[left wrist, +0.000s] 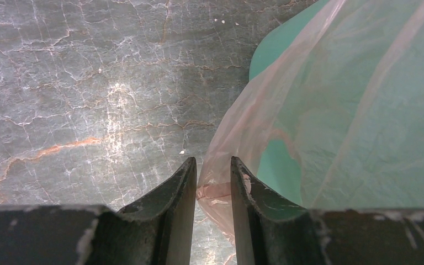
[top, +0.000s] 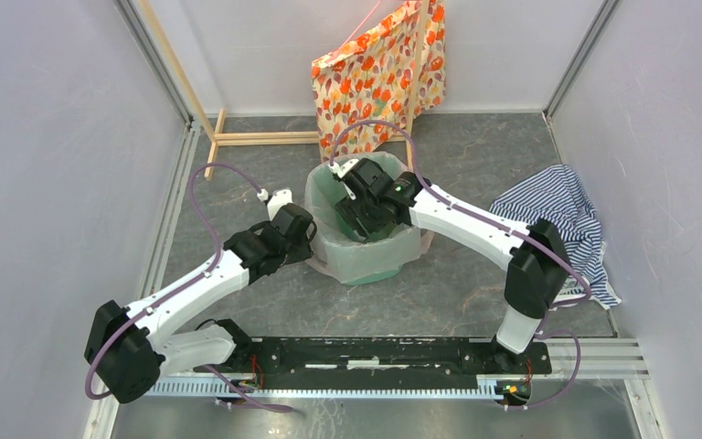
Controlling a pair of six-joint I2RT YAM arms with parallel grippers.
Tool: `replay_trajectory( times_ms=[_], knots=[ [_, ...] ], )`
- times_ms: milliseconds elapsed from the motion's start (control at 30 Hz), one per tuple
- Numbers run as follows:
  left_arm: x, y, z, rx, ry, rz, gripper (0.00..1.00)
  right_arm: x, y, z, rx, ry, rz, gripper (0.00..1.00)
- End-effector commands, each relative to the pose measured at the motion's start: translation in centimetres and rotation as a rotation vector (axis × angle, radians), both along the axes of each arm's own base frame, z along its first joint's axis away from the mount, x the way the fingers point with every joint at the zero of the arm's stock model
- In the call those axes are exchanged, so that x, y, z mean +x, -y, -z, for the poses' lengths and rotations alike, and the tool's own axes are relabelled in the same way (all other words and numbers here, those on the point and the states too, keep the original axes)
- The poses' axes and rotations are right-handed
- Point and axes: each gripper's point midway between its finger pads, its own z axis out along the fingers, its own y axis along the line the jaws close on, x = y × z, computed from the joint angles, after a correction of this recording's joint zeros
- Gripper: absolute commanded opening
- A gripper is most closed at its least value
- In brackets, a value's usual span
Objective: Put the trash bags into the trash bin
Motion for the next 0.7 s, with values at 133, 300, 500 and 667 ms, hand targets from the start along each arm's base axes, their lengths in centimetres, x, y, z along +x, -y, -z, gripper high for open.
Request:
replay_trajectory(
  times_ms=[133, 300, 500, 667],
  knots=[
    [1.0, 0.5, -1.9, -0.014, 0.049, 0.014, 0.36, -0.1, -0.5, -5.6, 0.099, 0.074, 0.004, 0.77],
    [1.1, 0.1, -2.7, -0.008, 0.062, -0.001, 0.37, -0.5, -0.3, -7.4, 0.138, 0.100, -0.001, 0.77],
    [0.9, -0.5, -4.7, -0.007, 0.084, -0.021, 0.40, -0.7, -0.6, -10.3, 0.208, 0.144, -0.017, 0.79],
    [0.9, -1.0, -7.1, -0.014, 0.117, -0.038, 0.46, -0.8, -1.3, -13.9, 0.312, 0.206, -0.043, 0.82]
  ],
)
